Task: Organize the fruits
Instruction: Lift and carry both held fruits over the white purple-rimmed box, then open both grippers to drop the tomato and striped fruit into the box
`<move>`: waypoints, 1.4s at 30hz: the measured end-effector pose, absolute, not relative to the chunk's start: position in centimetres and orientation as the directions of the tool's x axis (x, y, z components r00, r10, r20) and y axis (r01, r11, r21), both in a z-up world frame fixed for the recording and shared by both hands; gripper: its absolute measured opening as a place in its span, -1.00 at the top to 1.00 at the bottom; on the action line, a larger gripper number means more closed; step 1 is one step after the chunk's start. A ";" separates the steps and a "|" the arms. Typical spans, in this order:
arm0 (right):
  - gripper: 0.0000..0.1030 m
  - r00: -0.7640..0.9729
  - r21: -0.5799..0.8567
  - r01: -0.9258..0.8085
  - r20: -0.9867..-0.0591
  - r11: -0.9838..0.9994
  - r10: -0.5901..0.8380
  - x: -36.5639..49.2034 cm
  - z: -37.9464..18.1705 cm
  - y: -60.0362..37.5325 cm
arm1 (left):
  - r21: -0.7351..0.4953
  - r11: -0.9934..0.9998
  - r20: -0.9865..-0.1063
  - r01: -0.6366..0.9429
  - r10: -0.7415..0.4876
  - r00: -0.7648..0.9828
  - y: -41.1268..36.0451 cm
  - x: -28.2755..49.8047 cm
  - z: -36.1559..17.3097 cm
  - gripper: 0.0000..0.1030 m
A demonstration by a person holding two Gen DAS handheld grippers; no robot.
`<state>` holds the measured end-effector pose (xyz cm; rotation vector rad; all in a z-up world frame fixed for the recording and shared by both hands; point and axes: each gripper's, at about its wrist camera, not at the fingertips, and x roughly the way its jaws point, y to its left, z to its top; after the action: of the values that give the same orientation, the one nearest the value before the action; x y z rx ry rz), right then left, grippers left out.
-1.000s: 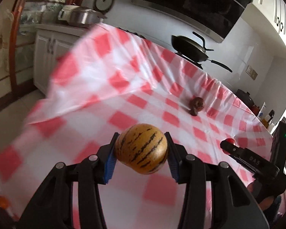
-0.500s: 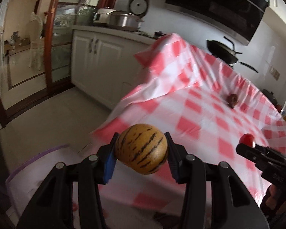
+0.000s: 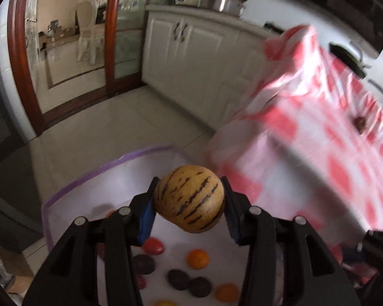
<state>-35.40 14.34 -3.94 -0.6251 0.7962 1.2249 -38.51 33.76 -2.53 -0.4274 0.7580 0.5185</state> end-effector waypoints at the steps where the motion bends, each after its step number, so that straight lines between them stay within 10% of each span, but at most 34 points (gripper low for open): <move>1: 0.22 0.114 0.000 -0.979 -0.832 0.206 0.543 -36.0 -5.0 15.1 | -0.165 0.787 -0.753 -0.594 0.289 0.591 34.1 -38.6 -3.4 0.09; 19: 0.22 0.210 -0.191 -0.974 -0.963 0.120 0.166 -35.6 -16.0 21.0 | -0.049 0.799 -0.925 -0.599 0.190 0.330 36.6 -34.4 -14.9 0.09; 42: 0.19 0.190 -0.158 -0.976 -0.957 0.152 0.218 -34.9 -14.0 19.4 | 0.027 0.804 -0.912 -0.594 0.262 0.314 36.0 -33.6 -13.9 0.01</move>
<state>-34.95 19.36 -14.04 -1.0216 0.9724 1.0868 -33.63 35.96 -13.88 -0.3423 1.1178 0.5788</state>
